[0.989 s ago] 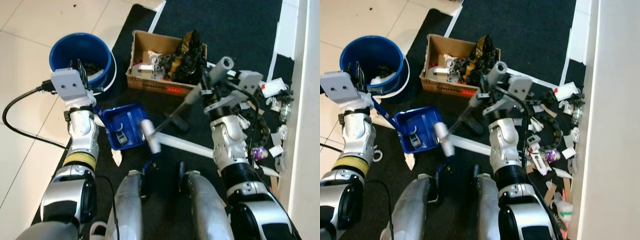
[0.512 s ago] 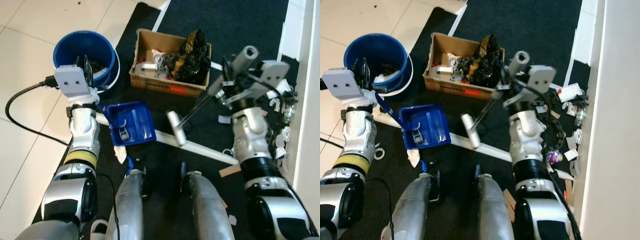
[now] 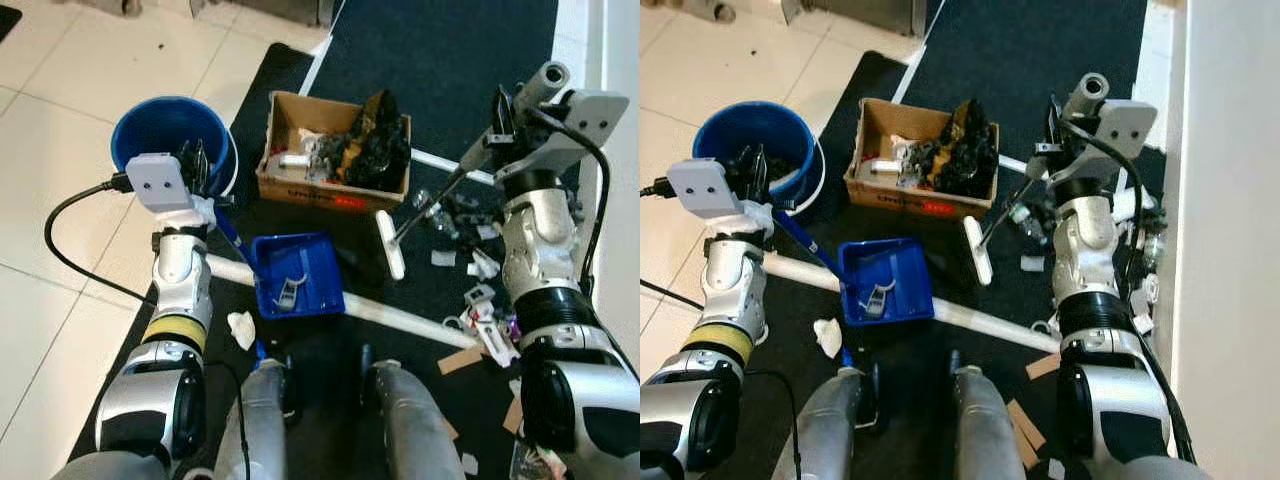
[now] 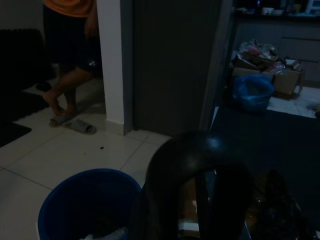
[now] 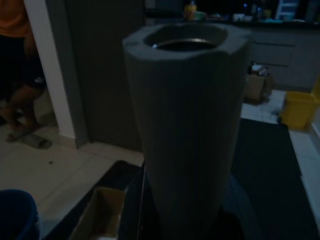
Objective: Sweep floor
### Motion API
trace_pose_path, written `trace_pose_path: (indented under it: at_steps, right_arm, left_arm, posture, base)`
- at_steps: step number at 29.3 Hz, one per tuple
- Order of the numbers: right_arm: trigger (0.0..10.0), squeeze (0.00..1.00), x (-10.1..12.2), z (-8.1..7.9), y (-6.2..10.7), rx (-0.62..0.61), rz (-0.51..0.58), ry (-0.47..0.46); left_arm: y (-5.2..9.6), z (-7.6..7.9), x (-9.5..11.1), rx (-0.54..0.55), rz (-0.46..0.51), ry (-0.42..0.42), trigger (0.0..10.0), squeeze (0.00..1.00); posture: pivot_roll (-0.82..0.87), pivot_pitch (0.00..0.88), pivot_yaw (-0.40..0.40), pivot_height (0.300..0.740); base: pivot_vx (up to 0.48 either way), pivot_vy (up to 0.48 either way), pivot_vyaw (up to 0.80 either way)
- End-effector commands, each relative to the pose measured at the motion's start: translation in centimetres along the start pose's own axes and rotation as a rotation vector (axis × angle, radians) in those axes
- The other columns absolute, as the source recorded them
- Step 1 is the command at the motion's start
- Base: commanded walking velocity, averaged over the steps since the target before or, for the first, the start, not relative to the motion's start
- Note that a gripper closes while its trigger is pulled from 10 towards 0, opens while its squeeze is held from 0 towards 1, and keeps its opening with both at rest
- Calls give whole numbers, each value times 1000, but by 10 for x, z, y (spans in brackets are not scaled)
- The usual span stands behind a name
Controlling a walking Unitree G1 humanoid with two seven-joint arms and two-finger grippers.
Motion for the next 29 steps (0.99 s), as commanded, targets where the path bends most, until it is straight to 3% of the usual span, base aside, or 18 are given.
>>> trace_pose_path:
  at_steps: [1,6,13,19,22,24,29]
  right_arm:
    - [10000,0,-8,10,2,-33,-40,30]
    - [10000,0,-15,14,6,-50,-68,50]
    - [10000,0,-24,15,11,-50,-94,104]
    - [10000,0,-29,12,18,-58,-96,135]
    - [10000,0,-29,10,18,-57,-95,136]
    - [10000,0,-27,4,17,-42,-83,141]
    - [10000,0,-25,0,15,-31,-73,140]
  left_arm:
    - [-1,-1,0,14,4,18,10000,0]
    - [-1,-14,-1,58,-24,-5,10000,0]
    - [3,-18,-6,68,-48,-12,10000,0]
    - [13,-16,-14,69,-62,-18,10000,0]
    - [14,-17,-14,71,-61,-19,10000,0]
    - [15,-18,-10,74,-48,-31,10000,0]
    - [13,-20,-6,78,-34,-36,10000,0]
  posture:
    - [154,112,-88,740]
    - [154,103,-83,740]
    - [149,125,-82,740]
    - [139,209,-86,740]
    - [138,215,-87,740]
    - [128,290,-93,740]
    - [123,320,-100,740]
  base:
    - [0,0,0]
    - [0,0,0]
    - [0,0,0]
    - [0,0,0]
    - [0,0,0]
    - [0,0,0]
    - [0,0,0]
Point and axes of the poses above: a point about 5 cm out from each wrist's last joint towards the gripper, its own y axis pointing back from the gripper into the wrist, its own x axis along the axis of the wrist's last joint, z = x × y, the point moved 5 cm from there along -y, pointing out of the wrist towards the gripper, and after that the axes turned 7 degrees about y, right-handed, at the moved point
